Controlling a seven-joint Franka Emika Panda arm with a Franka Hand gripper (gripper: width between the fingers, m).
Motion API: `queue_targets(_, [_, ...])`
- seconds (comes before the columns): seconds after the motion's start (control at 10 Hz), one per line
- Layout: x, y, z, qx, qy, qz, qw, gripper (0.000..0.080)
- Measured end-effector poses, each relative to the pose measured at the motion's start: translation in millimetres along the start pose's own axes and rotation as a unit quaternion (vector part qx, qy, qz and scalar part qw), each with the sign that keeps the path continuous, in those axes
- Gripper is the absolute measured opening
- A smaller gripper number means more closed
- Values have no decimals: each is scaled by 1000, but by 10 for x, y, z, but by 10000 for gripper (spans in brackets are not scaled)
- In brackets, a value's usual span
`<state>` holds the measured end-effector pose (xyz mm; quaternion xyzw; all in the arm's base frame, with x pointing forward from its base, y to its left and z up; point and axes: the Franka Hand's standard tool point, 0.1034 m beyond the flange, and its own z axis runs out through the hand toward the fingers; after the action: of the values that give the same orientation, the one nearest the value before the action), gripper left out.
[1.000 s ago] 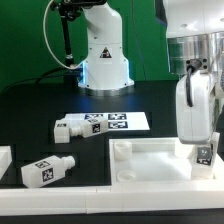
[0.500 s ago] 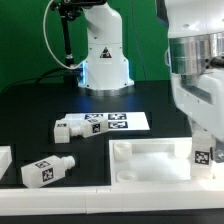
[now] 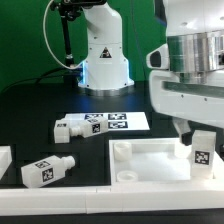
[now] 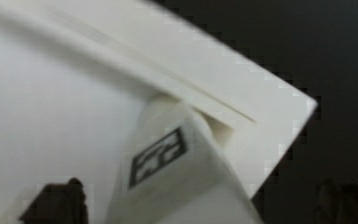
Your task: Assemble one leg
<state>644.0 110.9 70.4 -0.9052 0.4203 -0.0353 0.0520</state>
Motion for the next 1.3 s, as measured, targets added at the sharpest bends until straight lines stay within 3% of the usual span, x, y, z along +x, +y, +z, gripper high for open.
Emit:
queue_targets(0.2, [-20,-19,19,-11,11,-108,994,637])
queue_targets(0.3, [-7,-11,17,-11,11,-97,995,517])
queue_targets(0.4, [-3,-8,19,-11,12,-88,996,517])
queue_targets(0.5, [-4,-7,20,-12,12,-85,996,344])
queue_targets(0.6, [0,2,23,-12,12,-67,998,287])
queue_targets(1.0, [-5,26,26,-17,7,156,988,287])
queue_targets(1.3, [8,41,31,-5,-25,379,925,287])
